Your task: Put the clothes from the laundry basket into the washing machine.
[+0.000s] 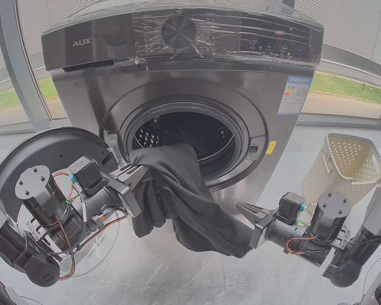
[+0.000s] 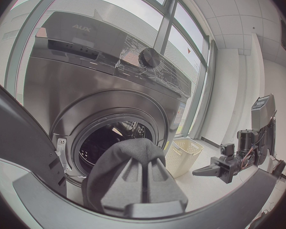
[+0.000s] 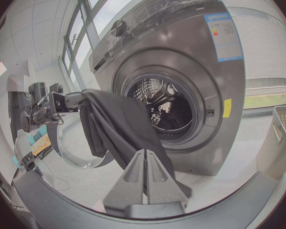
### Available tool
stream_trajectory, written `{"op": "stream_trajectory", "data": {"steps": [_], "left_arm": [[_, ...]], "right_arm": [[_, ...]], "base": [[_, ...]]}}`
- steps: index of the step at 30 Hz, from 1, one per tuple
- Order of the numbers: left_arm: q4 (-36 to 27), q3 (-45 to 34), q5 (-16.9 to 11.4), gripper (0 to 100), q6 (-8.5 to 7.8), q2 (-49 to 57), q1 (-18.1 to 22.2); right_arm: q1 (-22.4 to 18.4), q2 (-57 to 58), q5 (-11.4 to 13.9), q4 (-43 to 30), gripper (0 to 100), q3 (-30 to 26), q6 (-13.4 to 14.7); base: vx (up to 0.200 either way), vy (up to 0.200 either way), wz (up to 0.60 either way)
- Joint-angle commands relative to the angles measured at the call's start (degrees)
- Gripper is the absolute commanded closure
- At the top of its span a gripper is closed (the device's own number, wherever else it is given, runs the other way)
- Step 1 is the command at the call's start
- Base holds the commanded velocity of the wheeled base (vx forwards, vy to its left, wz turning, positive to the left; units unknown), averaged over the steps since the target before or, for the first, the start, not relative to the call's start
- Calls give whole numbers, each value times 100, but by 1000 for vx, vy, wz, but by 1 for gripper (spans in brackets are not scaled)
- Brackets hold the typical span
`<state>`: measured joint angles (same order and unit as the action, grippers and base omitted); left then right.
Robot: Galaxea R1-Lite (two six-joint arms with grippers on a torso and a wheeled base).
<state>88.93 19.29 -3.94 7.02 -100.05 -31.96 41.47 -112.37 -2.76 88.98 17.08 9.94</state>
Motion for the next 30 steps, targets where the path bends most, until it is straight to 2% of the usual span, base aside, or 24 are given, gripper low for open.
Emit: {"op": "stream_trajectory", "data": {"steps": [1, 4, 8, 18, 19, 22, 28, 30], "left_arm": [[1, -48, 7, 100, -8, 56, -3], [1, -109, 7, 100, -25, 135, -29], [1, -153, 7, 100, -25, 187, -47], [1, -74, 42, 100, -61, 187, -82], [1, -56, 69, 100, -61, 187, -82], [1, -39, 104, 100, -61, 187, -91], [1, -30, 130, 100, -61, 196, -170], [1, -39, 130, 100, -61, 187, -187]], "right_arm": [[-113, 611, 47, 49, 100, -187, -9], [-219, 611, 29, 49, 100, -12, 8], [-175, 576, 38, 49, 100, -73, 35], [309, 225, 38, 58, 100, -231, 123], [370, 128, 47, 58, 0, -240, 131], [423, -206, 47, 67, 0, -117, 140], [467, -980, 82, 76, 0, 560, 140], [669, -971, 100, 76, 0, 709, 140]], "base": [[0, 0, 0], [0, 0, 0], [0, 0, 0], [0, 0, 0], [0, 0, 0], [0, 0, 0], [0, 0, 0], [0, 0, 0]]}}
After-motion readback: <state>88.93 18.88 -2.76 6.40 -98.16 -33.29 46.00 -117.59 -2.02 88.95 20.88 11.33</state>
